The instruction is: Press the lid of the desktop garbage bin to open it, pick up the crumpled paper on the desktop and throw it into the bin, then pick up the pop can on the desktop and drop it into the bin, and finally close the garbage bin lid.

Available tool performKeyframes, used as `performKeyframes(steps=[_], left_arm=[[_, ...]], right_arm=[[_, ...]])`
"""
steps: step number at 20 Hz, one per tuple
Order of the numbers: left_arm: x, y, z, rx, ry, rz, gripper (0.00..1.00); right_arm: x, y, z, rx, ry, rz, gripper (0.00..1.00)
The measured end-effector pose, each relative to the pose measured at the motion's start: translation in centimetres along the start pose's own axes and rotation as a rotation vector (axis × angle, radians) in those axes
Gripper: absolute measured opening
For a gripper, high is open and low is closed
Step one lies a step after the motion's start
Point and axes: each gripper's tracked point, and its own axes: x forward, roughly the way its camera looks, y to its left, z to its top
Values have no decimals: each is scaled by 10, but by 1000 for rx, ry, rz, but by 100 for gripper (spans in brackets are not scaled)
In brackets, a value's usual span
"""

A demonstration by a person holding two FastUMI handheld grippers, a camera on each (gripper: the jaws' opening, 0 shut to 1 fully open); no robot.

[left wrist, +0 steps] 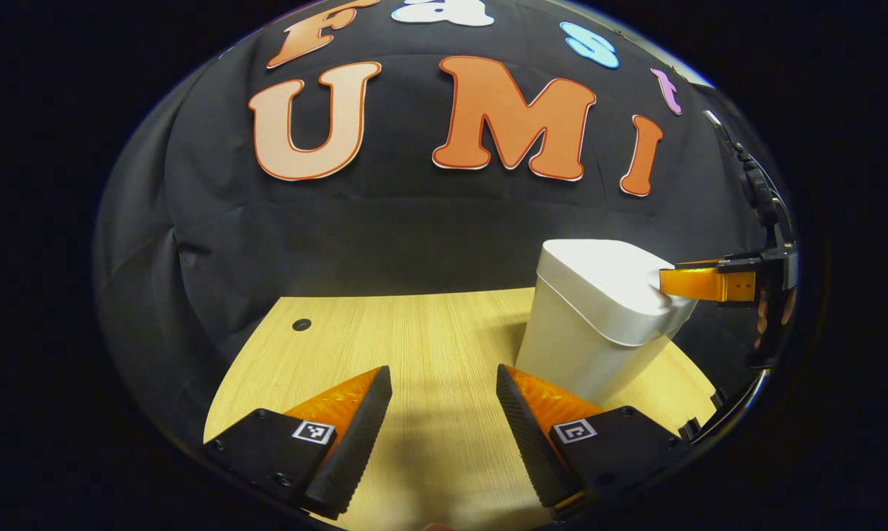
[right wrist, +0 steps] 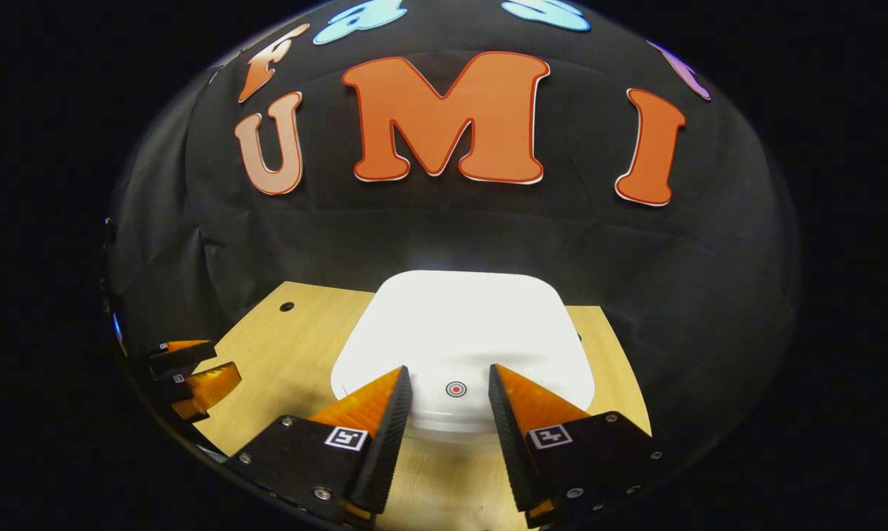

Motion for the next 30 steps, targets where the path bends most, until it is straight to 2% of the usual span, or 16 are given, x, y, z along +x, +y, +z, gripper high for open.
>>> performKeyframes(steps=[4,5,6,11,12,17,18,19,24,30], left_arm=[[0,1,5,13,-13,4,92],[0,2,9,20,-24,10,92],[-2,3,18,32,-48,17,92],[-5,9,42,80,-115,39,92],[-7,10,48,85,-135,46,92],[-19,24,83,101,-242,106,92],[-22,26,89,100,-262,116,92],[-29,32,97,100,-294,131,92],[-39,42,117,69,-366,157,91],[-59,52,146,75,-505,202,91]], right_arm=[[0,0,2,4,-11,4,59],[0,-1,3,-6,-24,1,55],[0,0,7,-9,-59,-5,59],[-3,9,8,-1,-112,-5,59],[-5,12,10,3,-121,4,69],[-9,33,19,-37,-187,46,78],[-10,36,22,-50,-205,50,75],[-12,40,29,-63,-235,54,81],[-19,57,41,-94,-314,64,97],[-29,71,53,-114,-407,82,98]])
